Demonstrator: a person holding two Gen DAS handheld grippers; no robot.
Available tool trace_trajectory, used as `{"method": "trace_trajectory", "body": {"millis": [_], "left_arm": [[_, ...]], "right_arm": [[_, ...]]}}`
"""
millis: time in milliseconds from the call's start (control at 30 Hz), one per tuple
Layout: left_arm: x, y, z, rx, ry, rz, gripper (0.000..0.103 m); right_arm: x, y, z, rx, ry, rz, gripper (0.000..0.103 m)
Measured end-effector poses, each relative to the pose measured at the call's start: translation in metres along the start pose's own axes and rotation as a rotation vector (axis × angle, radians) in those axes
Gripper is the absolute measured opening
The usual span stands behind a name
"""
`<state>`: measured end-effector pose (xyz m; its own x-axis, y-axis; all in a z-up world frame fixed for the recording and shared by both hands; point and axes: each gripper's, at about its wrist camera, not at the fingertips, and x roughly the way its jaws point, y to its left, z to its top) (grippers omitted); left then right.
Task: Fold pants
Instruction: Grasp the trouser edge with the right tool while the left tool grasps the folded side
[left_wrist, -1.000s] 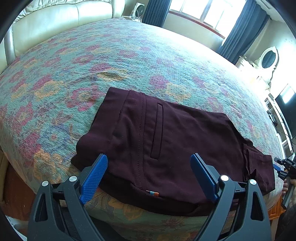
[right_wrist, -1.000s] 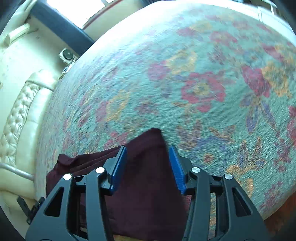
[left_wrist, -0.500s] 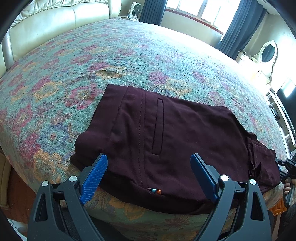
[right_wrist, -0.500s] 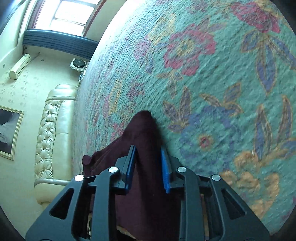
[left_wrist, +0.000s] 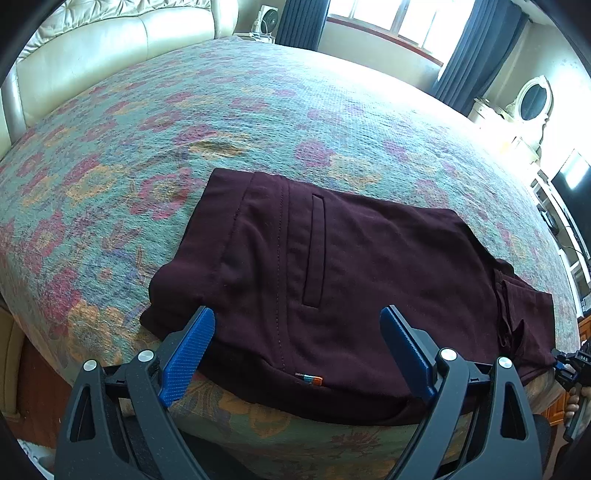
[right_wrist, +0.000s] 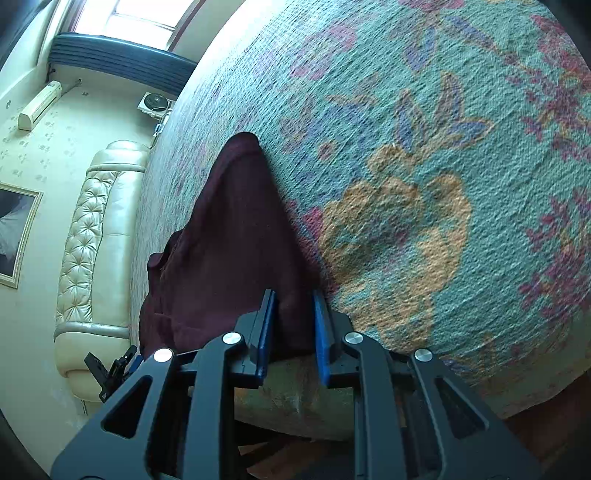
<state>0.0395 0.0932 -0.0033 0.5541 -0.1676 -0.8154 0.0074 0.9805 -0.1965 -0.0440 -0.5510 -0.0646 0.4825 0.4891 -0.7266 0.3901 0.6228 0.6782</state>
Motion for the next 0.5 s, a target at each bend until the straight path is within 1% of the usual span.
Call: {"method": "trace_trajectory", "body": {"millis": [67,167,233,300,333,400,433,500], "left_arm": [[-0.003,0.002,0.002,0.006,0.002,-0.012,0.09],[-0.012,0.013,0.007,-0.007,-0.007,-0.058,0.09],[-0.021,0.029,0.013,-0.037,-0.029,-0.1,0.09],[-0.029,0.052,0.02,-0.092,-0.048,-0.146,0.09],[-0.03,0.064,0.023,-0.121,-0.047,-0.18,0.09],[-0.027,0.088,0.029,-0.172,-0.024,-0.26,0.09],[-0.023,0.1,0.032,-0.187,-0.008,-0.297,0.09],[-0.011,0.116,0.036,-0.211,0.036,-0.347,0.09]], "right_arm": [[-0.01,0.004,-0.003,-0.003,-0.041,-0.03,0.025],[-0.029,0.022,-0.006,-0.044,-0.137,-0.1,0.028],[-0.037,0.041,-0.009,-0.082,-0.187,-0.128,0.036],[-0.042,0.057,-0.013,-0.107,-0.228,-0.122,0.05],[-0.042,0.066,-0.017,-0.117,-0.237,-0.102,0.052],[-0.036,0.084,-0.024,-0.145,-0.229,-0.068,0.053],[-0.032,0.093,-0.025,-0.163,-0.225,-0.063,0.053],[-0.021,0.109,-0.031,-0.194,-0.203,-0.056,0.053]]}}
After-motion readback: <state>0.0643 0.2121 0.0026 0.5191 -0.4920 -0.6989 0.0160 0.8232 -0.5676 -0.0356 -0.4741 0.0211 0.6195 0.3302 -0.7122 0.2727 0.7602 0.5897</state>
